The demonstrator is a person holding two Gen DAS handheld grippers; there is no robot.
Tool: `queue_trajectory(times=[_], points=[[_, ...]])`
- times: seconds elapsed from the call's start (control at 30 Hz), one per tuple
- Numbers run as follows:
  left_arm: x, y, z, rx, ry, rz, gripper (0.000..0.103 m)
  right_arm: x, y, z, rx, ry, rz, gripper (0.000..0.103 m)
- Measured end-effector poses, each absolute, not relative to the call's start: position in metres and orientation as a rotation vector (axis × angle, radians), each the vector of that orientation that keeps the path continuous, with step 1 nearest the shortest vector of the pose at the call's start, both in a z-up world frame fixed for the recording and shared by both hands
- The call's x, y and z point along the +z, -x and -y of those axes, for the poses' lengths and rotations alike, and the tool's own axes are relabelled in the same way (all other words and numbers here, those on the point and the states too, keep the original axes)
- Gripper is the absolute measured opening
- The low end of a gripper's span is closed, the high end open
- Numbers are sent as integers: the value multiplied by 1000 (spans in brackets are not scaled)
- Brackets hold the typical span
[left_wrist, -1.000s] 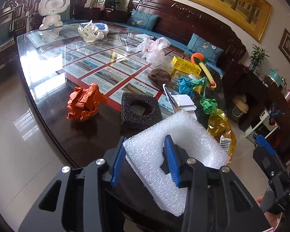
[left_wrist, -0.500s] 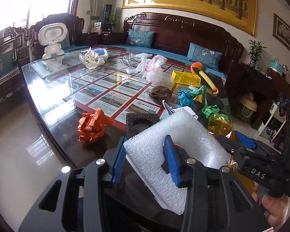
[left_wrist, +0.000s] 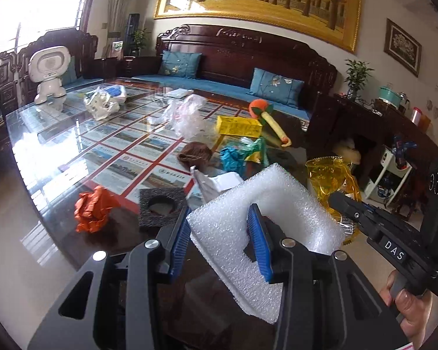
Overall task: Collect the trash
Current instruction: 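Carry both to the yellow bucket, open left gripper while right releases the bag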
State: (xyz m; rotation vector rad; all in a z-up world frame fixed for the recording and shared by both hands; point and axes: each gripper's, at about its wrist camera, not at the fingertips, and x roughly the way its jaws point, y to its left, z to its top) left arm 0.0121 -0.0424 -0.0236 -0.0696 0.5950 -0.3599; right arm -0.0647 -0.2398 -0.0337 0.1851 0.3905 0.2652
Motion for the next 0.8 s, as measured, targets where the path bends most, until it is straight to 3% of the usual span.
queue_trajectory(times=[0.4, 0.73, 0.8], points=[[-45, -9, 224, -729, -44, -680, 41, -52, 146, 376, -99, -215, -400, 9], [-154, -27, 362, -821, -170, -962, 41, -135, 172, 469, -288, -335, -569, 9], [-176, -31, 376, -828, -187, -1029, 45, -152, 172, 477, -299, -356, -600, 9]])
